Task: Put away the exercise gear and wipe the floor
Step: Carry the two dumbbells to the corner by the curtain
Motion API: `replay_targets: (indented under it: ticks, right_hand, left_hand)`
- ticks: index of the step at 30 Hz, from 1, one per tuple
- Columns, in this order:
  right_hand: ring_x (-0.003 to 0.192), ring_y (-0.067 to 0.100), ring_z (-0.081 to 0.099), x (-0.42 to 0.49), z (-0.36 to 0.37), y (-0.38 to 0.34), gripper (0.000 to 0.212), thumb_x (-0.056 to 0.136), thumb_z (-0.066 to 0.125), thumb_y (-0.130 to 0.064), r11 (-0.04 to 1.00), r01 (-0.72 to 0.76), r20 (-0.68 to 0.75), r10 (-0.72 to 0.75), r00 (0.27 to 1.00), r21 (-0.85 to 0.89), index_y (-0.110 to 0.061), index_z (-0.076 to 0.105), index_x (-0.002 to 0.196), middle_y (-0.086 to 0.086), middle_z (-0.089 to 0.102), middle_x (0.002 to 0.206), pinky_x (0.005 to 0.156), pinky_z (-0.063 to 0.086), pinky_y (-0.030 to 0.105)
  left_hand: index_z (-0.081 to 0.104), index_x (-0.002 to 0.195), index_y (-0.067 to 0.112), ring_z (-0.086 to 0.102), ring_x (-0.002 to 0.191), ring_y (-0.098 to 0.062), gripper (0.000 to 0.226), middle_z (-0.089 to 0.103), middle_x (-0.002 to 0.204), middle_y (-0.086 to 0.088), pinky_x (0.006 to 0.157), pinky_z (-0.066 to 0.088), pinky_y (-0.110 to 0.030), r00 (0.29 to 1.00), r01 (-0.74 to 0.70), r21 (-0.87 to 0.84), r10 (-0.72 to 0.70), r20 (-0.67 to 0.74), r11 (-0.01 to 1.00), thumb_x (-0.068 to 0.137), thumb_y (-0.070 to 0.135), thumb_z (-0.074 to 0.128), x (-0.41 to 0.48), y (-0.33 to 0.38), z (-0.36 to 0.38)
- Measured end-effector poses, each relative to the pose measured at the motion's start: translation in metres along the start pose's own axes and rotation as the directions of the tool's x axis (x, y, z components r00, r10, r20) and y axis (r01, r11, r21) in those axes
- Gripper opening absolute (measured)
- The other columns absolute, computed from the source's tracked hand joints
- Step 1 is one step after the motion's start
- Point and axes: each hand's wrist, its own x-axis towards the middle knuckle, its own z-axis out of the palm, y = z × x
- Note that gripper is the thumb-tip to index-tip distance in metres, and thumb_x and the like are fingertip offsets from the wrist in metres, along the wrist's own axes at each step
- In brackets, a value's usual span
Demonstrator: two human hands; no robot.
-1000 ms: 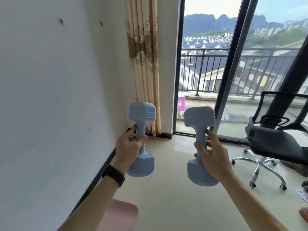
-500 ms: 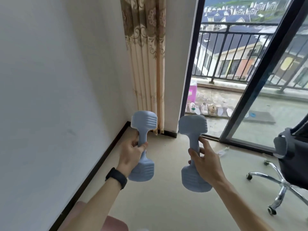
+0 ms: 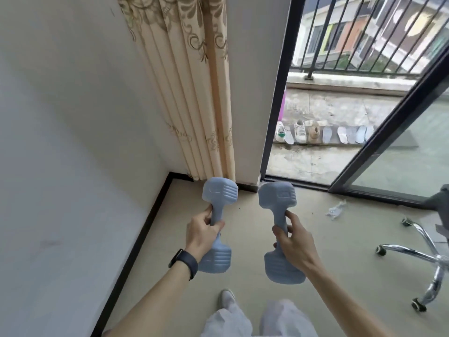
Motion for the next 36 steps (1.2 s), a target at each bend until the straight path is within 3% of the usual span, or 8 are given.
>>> replay_targets:
  ticks: [3,7,13,17,21,26,31,36]
  right_hand:
    - [0.062,0.013,0.07,0.057,0.01,0.002,0.039,0.096,0.054,-0.023,0.998,-0.069,0.007,0.069,0.998,0.0,-0.026,0.046,0.134,-0.001,0.073,0.085,0.073,0.057,0.042]
    - [0.064,0.017,0.07,0.146,0.023,0.016,0.04,0.095,0.054,-0.025,0.989,-0.144,0.044,0.146,0.988,-0.047,-0.024,0.044,0.134,-0.002,0.071,0.083,0.075,0.056,0.041]
    - [0.072,0.023,0.069,0.279,0.058,0.081,0.028,0.092,0.052,-0.031,0.965,-0.24,0.143,0.254,0.957,-0.104,-0.029,0.044,0.12,-0.001,0.069,0.08,0.079,0.054,0.045]
    - [0.071,0.024,0.069,0.354,0.098,0.143,0.027,0.093,0.054,-0.03,0.943,-0.316,0.183,0.33,0.926,-0.105,-0.03,0.043,0.117,0.0,0.069,0.077,0.077,0.055,0.045]
    - [0.072,0.024,0.068,0.427,0.15,0.217,0.029,0.094,0.053,-0.028,0.916,-0.378,0.193,0.398,0.897,-0.136,-0.026,0.045,0.122,0.003,0.069,0.075,0.071,0.05,0.037]
    - [0.076,0.028,0.067,0.489,0.211,0.305,0.028,0.094,0.052,-0.03,0.89,-0.436,0.178,0.455,0.873,-0.133,-0.028,0.044,0.121,0.004,0.069,0.078,0.076,0.052,0.041]
    - [0.073,0.025,0.07,0.545,0.284,0.396,0.032,0.095,0.051,-0.032,0.877,-0.474,0.167,0.48,0.862,-0.073,-0.032,0.043,0.126,0.002,0.069,0.08,0.078,0.054,0.042]
    - [0.076,0.024,0.069,0.597,0.346,0.463,0.028,0.095,0.051,-0.032,0.888,-0.461,0.117,0.458,0.881,-0.011,-0.036,0.046,0.122,-0.004,0.068,0.075,0.08,0.053,0.041]
  left_hand:
    - [0.064,0.082,0.037,0.068,0.078,-0.024,0.014,0.071,0.075,0.002,0.077,0.058,-0.046,0.998,0.043,0.087,-0.047,0.044,0.995,0.078,0.027,0.073,0.062,0.004,0.015]
    - [0.07,0.102,0.025,0.066,0.08,-0.023,0.022,0.07,0.078,0.006,0.077,0.056,-0.039,0.986,0.114,0.179,-0.133,0.097,0.977,0.081,0.028,0.074,0.147,0.005,0.048]
    - [0.068,0.1,0.028,0.066,0.081,-0.025,0.02,0.071,0.081,0.005,0.075,0.054,-0.035,0.955,0.224,0.283,-0.268,0.128,0.933,0.08,0.028,0.071,0.262,-0.031,0.125]
    - [0.068,0.106,0.03,0.065,0.084,-0.026,0.024,0.073,0.091,0.001,0.073,0.052,-0.032,0.927,0.28,0.337,-0.345,0.15,0.899,0.082,0.029,0.069,0.338,-0.084,0.18]
    - [0.066,0.11,0.033,0.064,0.084,-0.027,0.028,0.072,0.088,0.0,0.074,0.053,-0.033,0.899,0.315,0.377,-0.401,0.175,0.871,0.082,0.03,0.067,0.414,-0.162,0.235]
    - [0.066,0.102,0.033,0.064,0.083,-0.029,0.021,0.068,0.078,0.001,0.07,0.05,-0.032,0.871,0.358,0.401,-0.456,0.182,0.843,0.081,0.03,0.066,0.48,-0.257,0.28]
    - [0.065,0.113,0.037,0.064,0.086,-0.029,0.031,0.07,0.084,-0.001,0.076,0.052,-0.035,0.873,0.342,0.398,-0.444,0.202,0.852,0.084,0.027,0.065,0.54,-0.357,0.321]
    - [0.066,0.106,0.035,0.067,0.086,-0.028,0.026,0.073,0.083,-0.001,0.079,0.054,-0.038,0.902,0.306,0.337,-0.384,0.199,0.891,0.082,0.027,0.068,0.597,-0.435,0.356]
